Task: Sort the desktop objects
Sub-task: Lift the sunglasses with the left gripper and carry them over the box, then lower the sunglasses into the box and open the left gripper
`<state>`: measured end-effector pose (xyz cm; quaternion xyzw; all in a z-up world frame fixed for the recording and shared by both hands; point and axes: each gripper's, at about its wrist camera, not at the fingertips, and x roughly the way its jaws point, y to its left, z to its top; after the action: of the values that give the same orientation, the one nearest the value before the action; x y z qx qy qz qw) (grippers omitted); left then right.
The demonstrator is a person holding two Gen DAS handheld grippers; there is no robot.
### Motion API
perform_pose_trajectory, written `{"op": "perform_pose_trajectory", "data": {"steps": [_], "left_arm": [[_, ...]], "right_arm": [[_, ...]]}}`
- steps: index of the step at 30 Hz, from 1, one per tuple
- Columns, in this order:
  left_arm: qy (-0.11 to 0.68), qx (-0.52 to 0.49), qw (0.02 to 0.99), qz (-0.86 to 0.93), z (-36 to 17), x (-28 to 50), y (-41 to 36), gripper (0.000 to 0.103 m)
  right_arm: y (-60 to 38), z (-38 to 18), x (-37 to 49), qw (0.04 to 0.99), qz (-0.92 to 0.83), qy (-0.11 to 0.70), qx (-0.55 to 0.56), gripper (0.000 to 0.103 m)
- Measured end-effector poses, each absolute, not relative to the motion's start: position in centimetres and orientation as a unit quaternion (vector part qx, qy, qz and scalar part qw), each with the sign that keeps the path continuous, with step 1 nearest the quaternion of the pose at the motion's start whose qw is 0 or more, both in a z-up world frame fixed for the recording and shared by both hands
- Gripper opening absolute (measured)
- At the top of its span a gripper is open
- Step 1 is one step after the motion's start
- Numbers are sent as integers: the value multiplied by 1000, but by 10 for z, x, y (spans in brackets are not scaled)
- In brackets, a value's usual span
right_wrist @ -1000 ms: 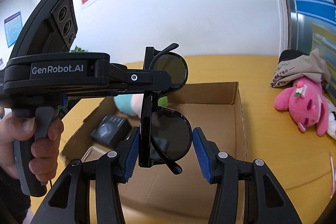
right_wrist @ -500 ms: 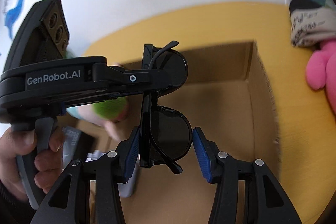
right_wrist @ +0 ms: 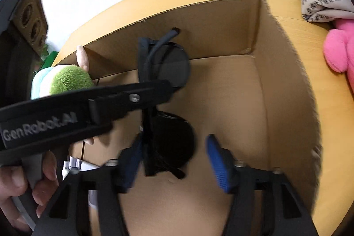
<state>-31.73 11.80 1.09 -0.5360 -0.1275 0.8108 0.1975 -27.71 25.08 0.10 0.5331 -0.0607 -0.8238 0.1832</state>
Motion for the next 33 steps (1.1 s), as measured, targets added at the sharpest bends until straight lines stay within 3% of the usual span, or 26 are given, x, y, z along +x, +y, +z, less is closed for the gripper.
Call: {"op": "perform_pose_trajectory", "data": {"steps": [4, 6, 11, 16, 19, 29, 33], "left_arm": [[-114, -481, 199, 846, 50, -280, 104, 48], [-107, -439, 203, 869, 73, -250, 94, 63], [-57, -327, 153, 931, 119, -148, 67, 79], [-15, -278, 87, 956, 109, -51, 42, 80], [-14, -287, 48, 956, 85, -14, 28, 80], [-45, -322, 1, 946, 18, 12, -9, 81], [-43, -297, -17, 954, 12, 15, -4, 87]], "right_arm": [[256, 29, -236, 210, -840, -53, 498, 84], [256, 48, -203, 227, -852, -42, 471, 98], [259, 89, -99, 247, -900, 13, 359, 103], [253, 75, -30, 214, -935, 60, 276, 103], [246, 63, -14, 190, -945, 47, 263, 103], [244, 14, -13, 150, -952, 33, 263, 103], [243, 12, -13, 150, -955, 36, 254, 103]]}}
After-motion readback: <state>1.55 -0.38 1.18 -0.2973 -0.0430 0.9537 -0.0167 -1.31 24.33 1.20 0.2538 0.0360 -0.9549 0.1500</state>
